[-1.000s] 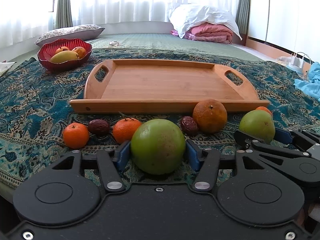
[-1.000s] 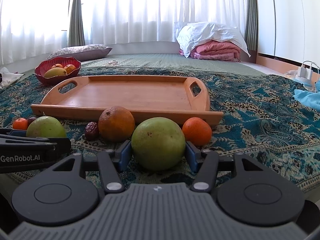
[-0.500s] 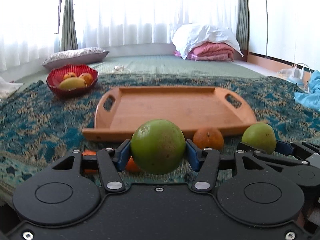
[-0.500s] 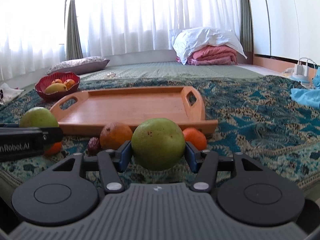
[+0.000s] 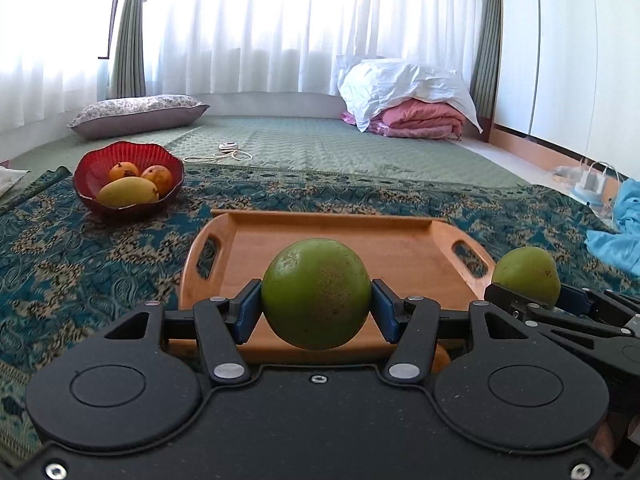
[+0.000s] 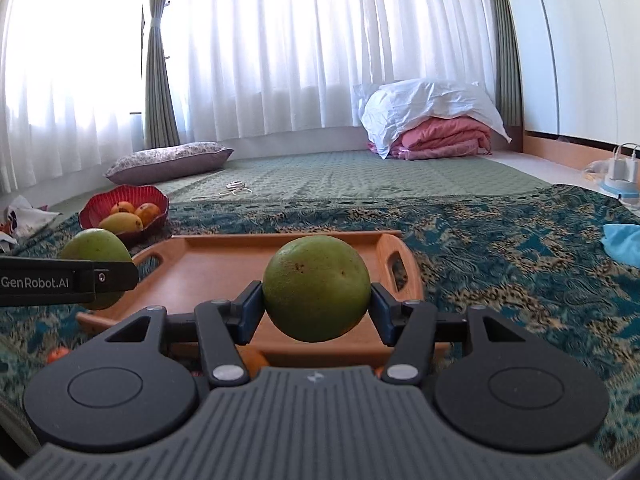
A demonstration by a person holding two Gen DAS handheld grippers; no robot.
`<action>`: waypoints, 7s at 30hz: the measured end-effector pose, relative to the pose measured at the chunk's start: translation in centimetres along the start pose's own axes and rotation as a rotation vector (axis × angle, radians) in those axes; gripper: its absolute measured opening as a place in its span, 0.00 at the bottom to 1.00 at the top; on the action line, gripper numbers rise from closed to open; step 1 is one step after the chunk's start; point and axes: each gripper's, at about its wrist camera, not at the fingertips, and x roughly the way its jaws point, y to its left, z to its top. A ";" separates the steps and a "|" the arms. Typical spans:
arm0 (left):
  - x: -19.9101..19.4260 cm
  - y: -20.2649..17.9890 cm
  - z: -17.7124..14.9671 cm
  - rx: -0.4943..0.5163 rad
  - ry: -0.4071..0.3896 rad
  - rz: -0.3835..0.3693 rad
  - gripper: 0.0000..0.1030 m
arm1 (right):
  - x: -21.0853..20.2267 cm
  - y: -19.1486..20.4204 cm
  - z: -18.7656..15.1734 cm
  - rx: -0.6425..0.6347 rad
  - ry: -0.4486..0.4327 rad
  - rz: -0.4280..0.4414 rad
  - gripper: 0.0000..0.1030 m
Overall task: Organize fruits
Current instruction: 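Lift and carry both green fruits over the wooden tray with both tools, then open the left tool on the tray while the right tool releases its green fruit, then withdraw both open tools from the tray back toward the loose fruit, then move the left tool to a leafy tangerine while the right tool approaches the brown orange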
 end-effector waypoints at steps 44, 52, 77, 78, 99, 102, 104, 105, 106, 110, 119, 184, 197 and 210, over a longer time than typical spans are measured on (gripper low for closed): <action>16.1 1.6 2.5 -0.032 0.289 0.010 0.53 | 14.0 -2.3 2.3 -0.001 0.328 0.034 0.58; 16.3 1.4 2.4 -0.022 0.287 0.012 0.53 | 14.3 -2.3 1.9 -0.001 0.335 0.031 0.58; 16.7 1.5 2.1 -0.006 0.285 0.016 0.54 | 14.2 -2.2 1.8 -0.001 0.332 0.029 0.58; 16.6 1.5 2.1 -0.003 0.284 0.016 0.54 | 14.2 -2.2 1.8 -0.001 0.332 0.029 0.58; 15.1 1.6 1.1 0.035 0.242 0.006 0.90 | 13.2 -1.0 1.6 -0.070 0.310 0.040 0.74; 14.9 1.7 1.0 0.029 0.242 -0.004 0.94 | 13.1 -0.8 1.5 -0.067 0.309 0.044 0.75; 14.8 1.8 0.9 0.025 0.240 -0.008 0.95 | 13.0 -0.8 1.4 -0.067 0.308 0.045 0.75; 14.8 1.9 0.9 0.023 0.239 -0.007 0.95 | 12.9 -0.8 1.3 -0.066 0.308 0.047 0.75; 14.7 1.9 0.8 0.022 0.239 -0.006 0.96 | 12.8 -0.8 1.3 -0.065 0.308 0.048 0.76; 14.3 2.1 0.6 0.019 0.235 -0.005 0.98 | 12.4 -0.8 1.3 -0.056 0.300 0.055 0.77; 12.9 2.1 0.4 0.013 0.217 -0.011 0.99 | 11.1 -0.6 1.1 -0.061 0.275 0.065 0.82; 1.3 2.4 -8.5 0.038 0.118 -0.016 0.56 | 2.4 3.1 -5.7 -0.118 0.129 0.113 0.87; 1.9 2.8 -8.5 0.009 0.135 -0.023 0.46 | 2.7 3.3 -5.6 -0.064 0.156 0.157 0.75; 2.6 2.9 -8.4 0.004 0.139 -0.018 0.41 | 3.3 3.3 -5.3 -0.018 0.164 0.145 0.58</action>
